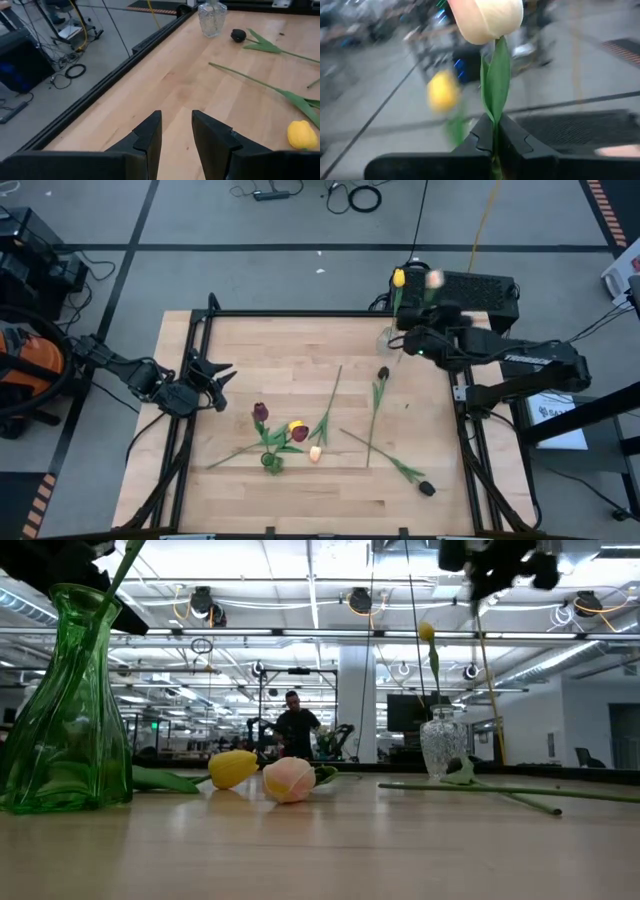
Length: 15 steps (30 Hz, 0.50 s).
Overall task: Sort flowers into vase by color
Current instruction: Put the right light orange flower into the vase
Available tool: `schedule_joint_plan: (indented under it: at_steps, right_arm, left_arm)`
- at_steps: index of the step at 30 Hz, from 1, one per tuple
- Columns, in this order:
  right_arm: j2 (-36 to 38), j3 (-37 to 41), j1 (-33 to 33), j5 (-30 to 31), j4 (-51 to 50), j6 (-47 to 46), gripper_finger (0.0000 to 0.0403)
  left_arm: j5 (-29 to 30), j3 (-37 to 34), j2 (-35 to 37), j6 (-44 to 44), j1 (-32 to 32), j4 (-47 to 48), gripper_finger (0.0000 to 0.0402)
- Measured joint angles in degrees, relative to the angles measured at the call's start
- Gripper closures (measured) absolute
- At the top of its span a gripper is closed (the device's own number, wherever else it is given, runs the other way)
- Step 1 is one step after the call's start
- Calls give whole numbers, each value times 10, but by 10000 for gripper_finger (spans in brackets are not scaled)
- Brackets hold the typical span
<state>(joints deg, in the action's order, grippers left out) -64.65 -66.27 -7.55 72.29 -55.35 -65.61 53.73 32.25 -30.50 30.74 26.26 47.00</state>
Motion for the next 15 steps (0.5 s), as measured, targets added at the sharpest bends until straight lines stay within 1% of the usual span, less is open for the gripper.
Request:
schedule_joint_plan:
  at_steps: [4, 6, 8, 9, 11, 14, 15]
  right_arm:
    - [0, 88, -5, -100, 330, 248, 403]
    - [0, 119, -17, -152, 492, 376, 403]
    - [1, 137, -38, -218, 614, 480, 403]
    - [4, 141, -50, -249, 650, 520, 403]
    - [11, 141, -75, -284, 672, 569, 403]
    - [32, 141, -117, -297, 638, 593, 403]
    - [40, 141, -132, -310, 622, 592, 403]
  left_arm:
    - [33, 0, 0, 0, 0, 0, 285]
    - [50, 0, 0, 0, 0, 0, 285]
    - [60, 0, 0, 0, 0, 0, 285]
    - [63, 0, 0, 0, 0, 0, 285]
    - [64, 0, 0, 0, 0, 0, 285]
    - [64, 0, 0, 0, 0, 0, 285]
    - [64, 0, 0, 0, 0, 0, 285]
